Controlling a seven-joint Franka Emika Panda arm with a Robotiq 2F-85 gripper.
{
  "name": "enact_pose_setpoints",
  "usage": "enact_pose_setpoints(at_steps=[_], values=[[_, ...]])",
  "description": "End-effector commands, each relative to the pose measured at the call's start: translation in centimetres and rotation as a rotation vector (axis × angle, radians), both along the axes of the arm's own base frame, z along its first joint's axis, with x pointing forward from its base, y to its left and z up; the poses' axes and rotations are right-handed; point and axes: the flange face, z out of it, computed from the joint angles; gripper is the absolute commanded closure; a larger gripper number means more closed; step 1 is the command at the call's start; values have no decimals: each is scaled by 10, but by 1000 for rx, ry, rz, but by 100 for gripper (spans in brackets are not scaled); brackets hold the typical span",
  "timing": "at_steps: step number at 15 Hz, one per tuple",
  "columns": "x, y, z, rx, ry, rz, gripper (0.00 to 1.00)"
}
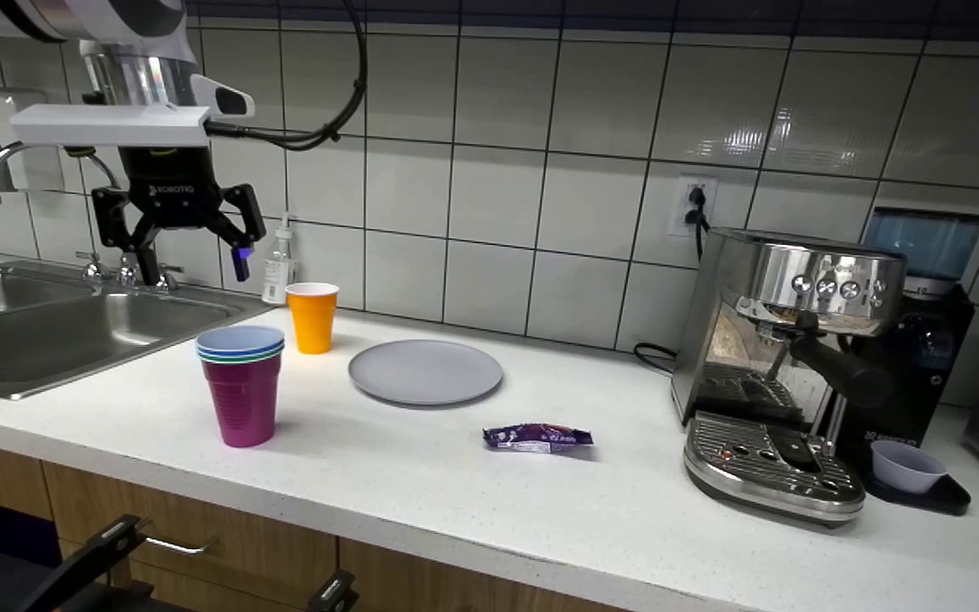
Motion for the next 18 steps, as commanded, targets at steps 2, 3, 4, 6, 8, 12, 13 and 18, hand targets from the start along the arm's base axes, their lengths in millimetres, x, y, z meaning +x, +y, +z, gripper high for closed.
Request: enact_pose_setpoints(at_steps=[2, 3, 4, 6, 8, 12, 13, 18], values=[[-2, -4, 4, -6, -19, -8, 0], [-2, -4, 5, -5, -20, -8, 0], [-1, -4, 7, -2, -18, -7, 0], [1, -3, 8, 3, -18, -9, 0], [5, -4, 9, 5, -16, -15, 0], [17, -9, 17, 21, -28, -25, 0], [22, -11, 20, 24, -33, -28, 0], [43, -20, 35, 44, -50, -22, 0]])
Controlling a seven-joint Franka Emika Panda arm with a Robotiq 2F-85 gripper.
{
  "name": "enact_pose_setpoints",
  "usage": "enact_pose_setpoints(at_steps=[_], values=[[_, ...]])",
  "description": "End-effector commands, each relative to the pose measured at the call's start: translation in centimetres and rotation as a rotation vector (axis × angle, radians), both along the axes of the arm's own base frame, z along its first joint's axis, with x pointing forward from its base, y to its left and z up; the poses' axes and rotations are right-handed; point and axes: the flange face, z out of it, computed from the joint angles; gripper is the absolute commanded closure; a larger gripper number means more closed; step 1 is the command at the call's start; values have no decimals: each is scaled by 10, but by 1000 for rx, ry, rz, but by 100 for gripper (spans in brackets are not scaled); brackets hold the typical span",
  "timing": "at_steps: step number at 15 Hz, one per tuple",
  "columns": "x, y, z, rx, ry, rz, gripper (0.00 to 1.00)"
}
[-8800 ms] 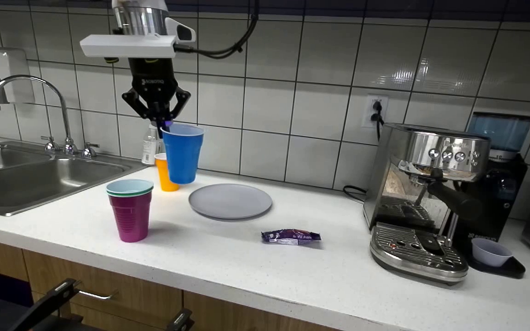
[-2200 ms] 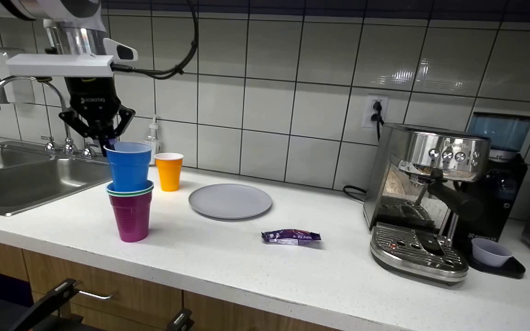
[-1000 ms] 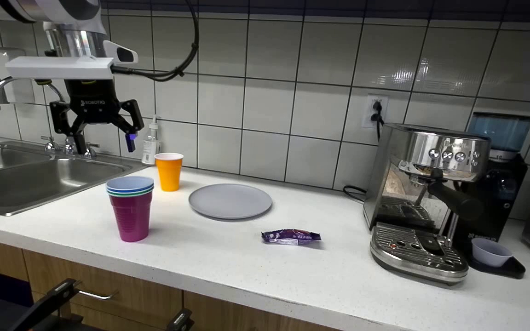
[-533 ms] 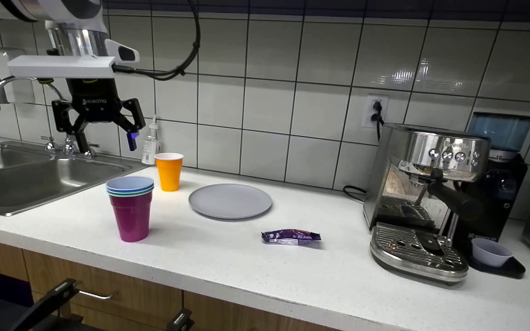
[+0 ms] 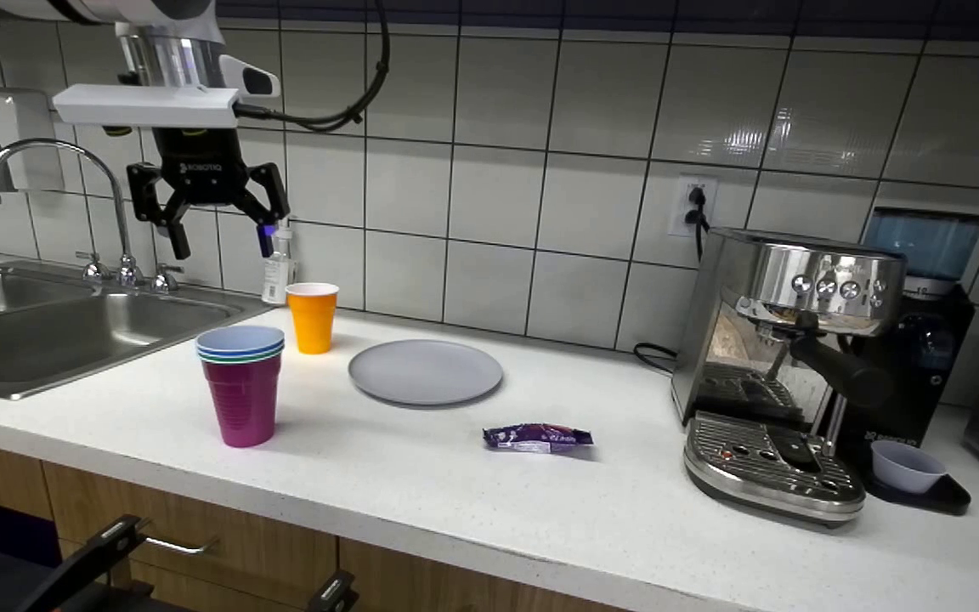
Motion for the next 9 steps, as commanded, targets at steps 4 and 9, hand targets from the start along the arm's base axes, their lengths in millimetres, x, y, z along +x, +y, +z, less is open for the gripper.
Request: enact_pose_setpoints(at_steps=[4, 9], values=[[10, -6, 7, 7, -11, 2, 0], [10, -6, 6, 7, -8, 3, 0]])
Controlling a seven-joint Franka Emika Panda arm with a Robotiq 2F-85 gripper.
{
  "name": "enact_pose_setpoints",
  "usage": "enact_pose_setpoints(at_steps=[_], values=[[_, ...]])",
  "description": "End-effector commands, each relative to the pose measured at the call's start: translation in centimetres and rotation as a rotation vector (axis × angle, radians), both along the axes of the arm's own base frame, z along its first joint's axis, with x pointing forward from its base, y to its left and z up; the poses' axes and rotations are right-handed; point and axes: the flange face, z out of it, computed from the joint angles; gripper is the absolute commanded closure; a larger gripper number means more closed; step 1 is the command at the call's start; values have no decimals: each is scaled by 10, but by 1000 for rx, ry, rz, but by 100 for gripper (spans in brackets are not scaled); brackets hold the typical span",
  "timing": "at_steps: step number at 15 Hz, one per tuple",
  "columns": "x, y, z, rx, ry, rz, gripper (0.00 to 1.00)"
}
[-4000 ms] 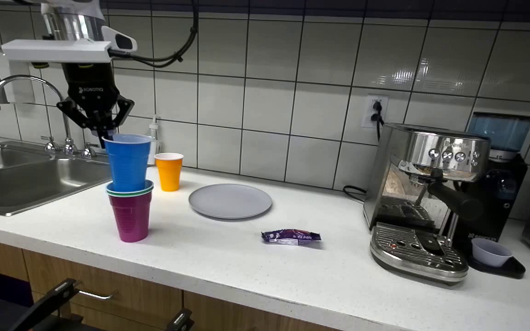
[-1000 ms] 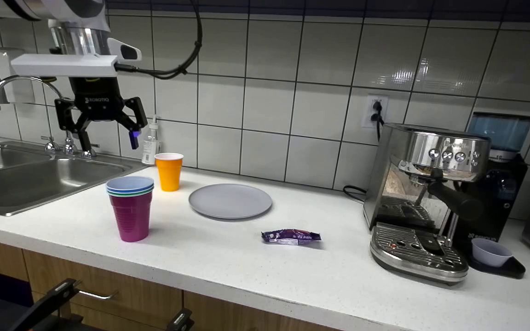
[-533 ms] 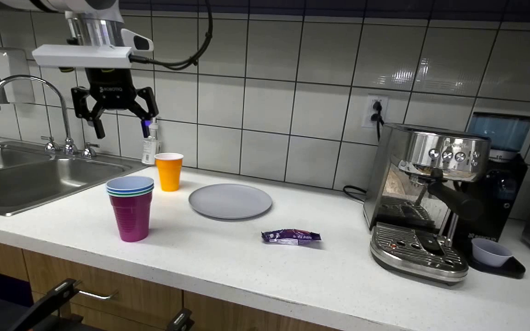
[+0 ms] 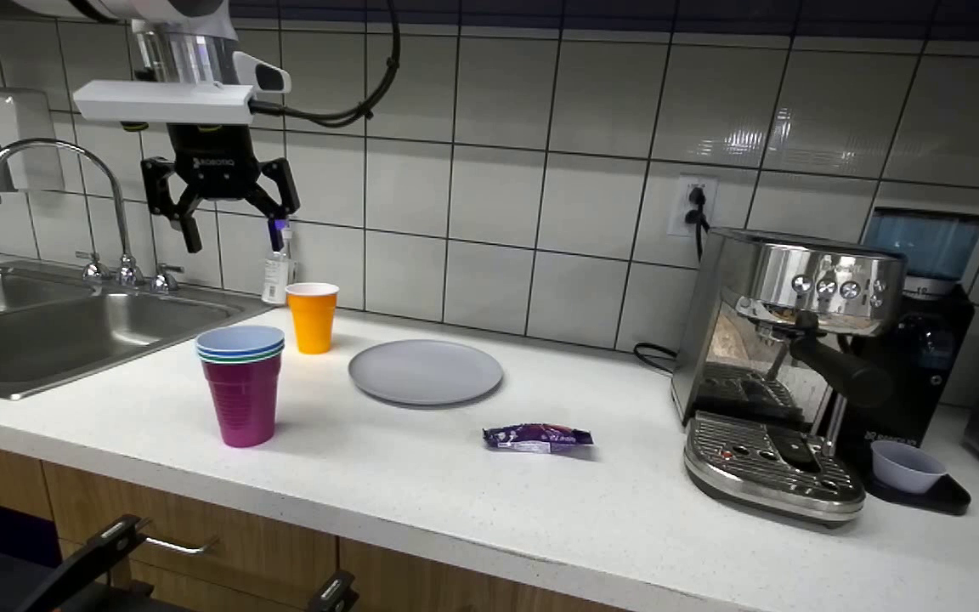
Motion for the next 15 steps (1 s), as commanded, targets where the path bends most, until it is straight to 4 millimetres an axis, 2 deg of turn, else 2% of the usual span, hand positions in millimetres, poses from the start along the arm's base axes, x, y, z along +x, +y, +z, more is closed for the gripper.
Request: enact_pose_setpoints(at_steps=[1, 9, 15], values=[[0, 0, 0, 0, 1, 0, 0], [0, 0, 0, 0, 1, 1, 0], [16, -1, -7, -6, 8, 16, 0]])
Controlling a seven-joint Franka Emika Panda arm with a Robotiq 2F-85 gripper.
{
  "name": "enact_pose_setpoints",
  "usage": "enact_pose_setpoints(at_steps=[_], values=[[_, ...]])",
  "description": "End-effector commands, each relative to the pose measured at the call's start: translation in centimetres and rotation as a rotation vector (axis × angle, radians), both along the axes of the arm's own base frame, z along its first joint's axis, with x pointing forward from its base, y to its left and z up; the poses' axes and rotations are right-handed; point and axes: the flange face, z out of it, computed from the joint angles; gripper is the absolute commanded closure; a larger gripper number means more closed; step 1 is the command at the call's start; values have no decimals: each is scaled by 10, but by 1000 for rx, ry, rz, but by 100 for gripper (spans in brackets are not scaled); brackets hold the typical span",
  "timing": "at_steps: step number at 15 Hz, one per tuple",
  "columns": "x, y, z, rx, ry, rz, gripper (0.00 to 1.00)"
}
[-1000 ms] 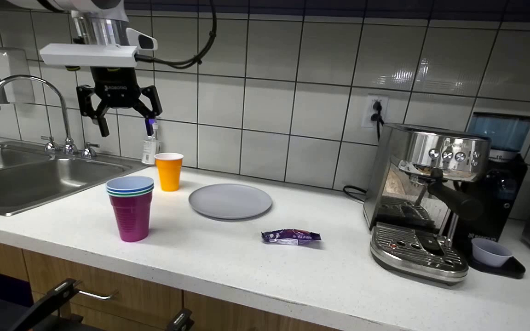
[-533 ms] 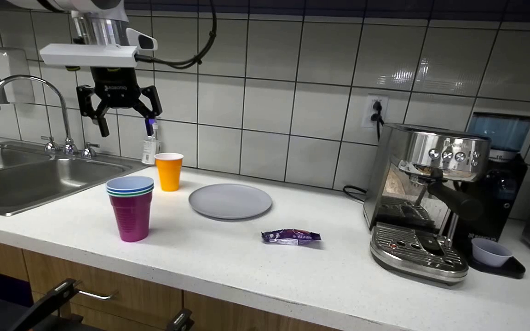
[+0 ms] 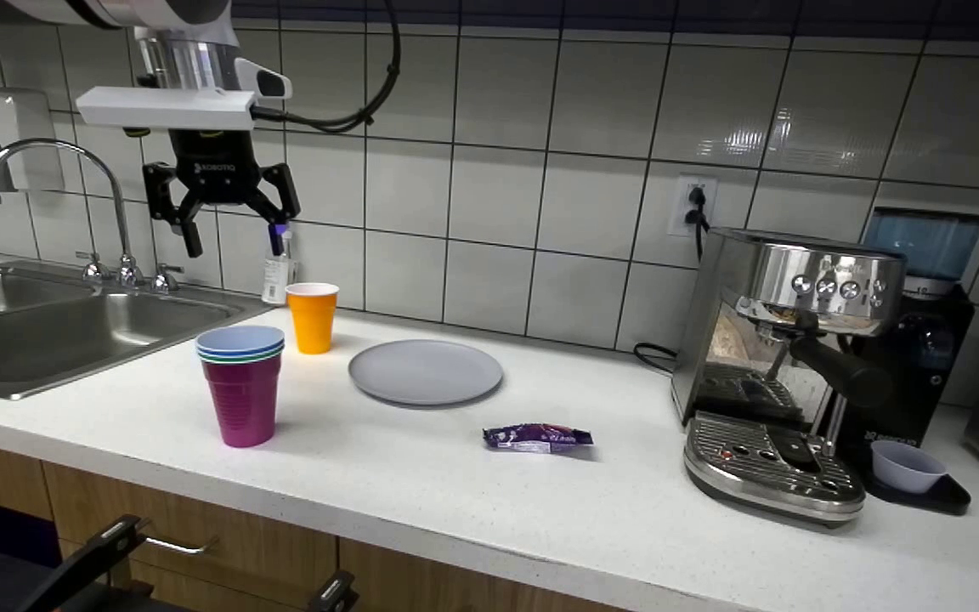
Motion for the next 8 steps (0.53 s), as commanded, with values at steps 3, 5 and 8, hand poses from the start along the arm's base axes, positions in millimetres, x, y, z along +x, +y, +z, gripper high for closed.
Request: enact_pose_setpoints(at_steps=[3, 5, 8], values=[[22, -1, -7, -3, 10, 9, 0], [29, 0, -10, 0, 14, 3, 0], [40, 3, -13, 7, 12, -2, 0]])
